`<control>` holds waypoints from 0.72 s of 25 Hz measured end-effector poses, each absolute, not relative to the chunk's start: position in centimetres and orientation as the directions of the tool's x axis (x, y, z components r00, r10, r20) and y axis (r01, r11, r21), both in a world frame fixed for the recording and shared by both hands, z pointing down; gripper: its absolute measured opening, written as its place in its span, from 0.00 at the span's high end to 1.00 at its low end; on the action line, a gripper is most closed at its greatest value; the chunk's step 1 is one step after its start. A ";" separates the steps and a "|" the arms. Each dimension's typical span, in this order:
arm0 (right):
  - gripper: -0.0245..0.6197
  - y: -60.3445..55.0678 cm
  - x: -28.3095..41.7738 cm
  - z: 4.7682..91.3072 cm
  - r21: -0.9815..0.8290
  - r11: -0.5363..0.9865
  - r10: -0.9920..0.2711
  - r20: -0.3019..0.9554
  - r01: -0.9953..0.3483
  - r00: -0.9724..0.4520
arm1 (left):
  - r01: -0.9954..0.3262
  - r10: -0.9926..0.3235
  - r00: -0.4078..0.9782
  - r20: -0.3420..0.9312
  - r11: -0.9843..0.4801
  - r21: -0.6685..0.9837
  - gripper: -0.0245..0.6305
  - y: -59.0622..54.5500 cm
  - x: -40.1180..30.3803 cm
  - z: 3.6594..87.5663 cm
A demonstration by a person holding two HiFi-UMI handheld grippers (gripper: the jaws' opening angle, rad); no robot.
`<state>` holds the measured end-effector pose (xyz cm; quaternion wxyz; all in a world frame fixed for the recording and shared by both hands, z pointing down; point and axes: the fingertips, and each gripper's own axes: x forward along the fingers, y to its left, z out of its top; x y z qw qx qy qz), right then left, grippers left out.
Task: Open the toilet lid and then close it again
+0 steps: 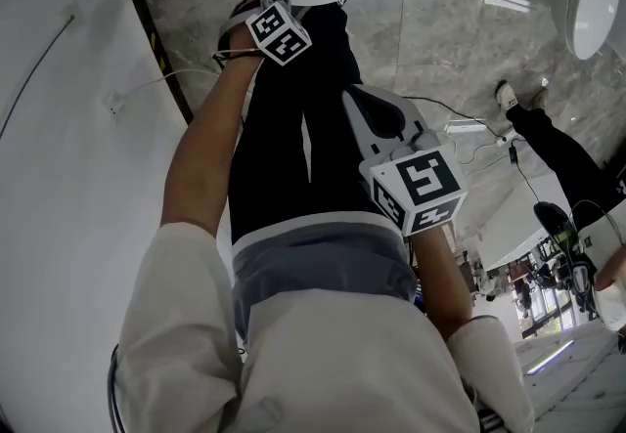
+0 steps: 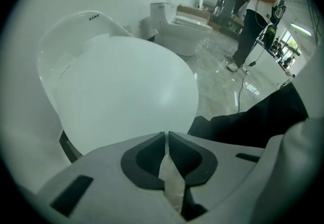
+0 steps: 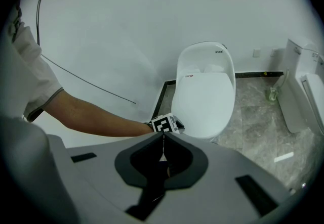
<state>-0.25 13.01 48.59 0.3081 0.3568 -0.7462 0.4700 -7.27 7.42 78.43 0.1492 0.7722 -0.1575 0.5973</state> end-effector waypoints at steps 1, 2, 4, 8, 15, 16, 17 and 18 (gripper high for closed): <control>0.95 13.1 -0.3 48.7 -0.480 0.304 -0.242 0.796 -0.823 -0.554 | -0.422 -0.068 0.237 0.969 -0.905 0.040 0.93 7.5 -7.3 78.6; 0.95 13.1 -0.3 48.7 -0.479 0.305 -0.242 0.797 -0.823 -0.553 | -0.425 -0.067 0.238 0.969 -0.904 0.042 0.93 7.6 -7.4 78.7; 0.95 13.0 -0.3 48.7 -0.480 0.305 -0.243 0.796 -0.823 -0.554 | -0.437 -0.056 0.241 0.969 -0.898 0.057 0.93 7.8 -7.4 78.9; 0.95 12.7 -0.2 48.3 -0.477 0.312 -0.256 0.790 -0.822 -0.556 | -0.482 -0.032 0.233 0.972 -0.872 0.087 0.93 7.2 -7.3 78.5; 0.95 11.9 -0.6 46.8 -0.465 0.314 -0.302 0.778 -0.828 -0.551 | -0.591 0.046 0.247 0.968 -0.784 0.188 0.95 7.4 -8.0 77.8; 0.95 11.8 -0.5 46.6 -0.463 0.313 -0.309 0.776 -0.829 -0.550 | -0.621 0.065 0.255 0.965 -0.754 0.215 0.95 7.6 -8.2 77.5; 0.95 11.6 -0.3 46.3 -0.462 0.312 -0.316 0.774 -0.830 -0.549 | -0.651 0.083 0.267 0.960 -0.719 0.243 0.95 7.8 -8.3 77.1; 0.95 11.4 0.0 46.1 -0.461 0.310 -0.323 0.772 -0.832 -0.548 | -0.676 0.094 0.284 0.954 -0.686 0.268 0.95 7.8 -8.3 76.5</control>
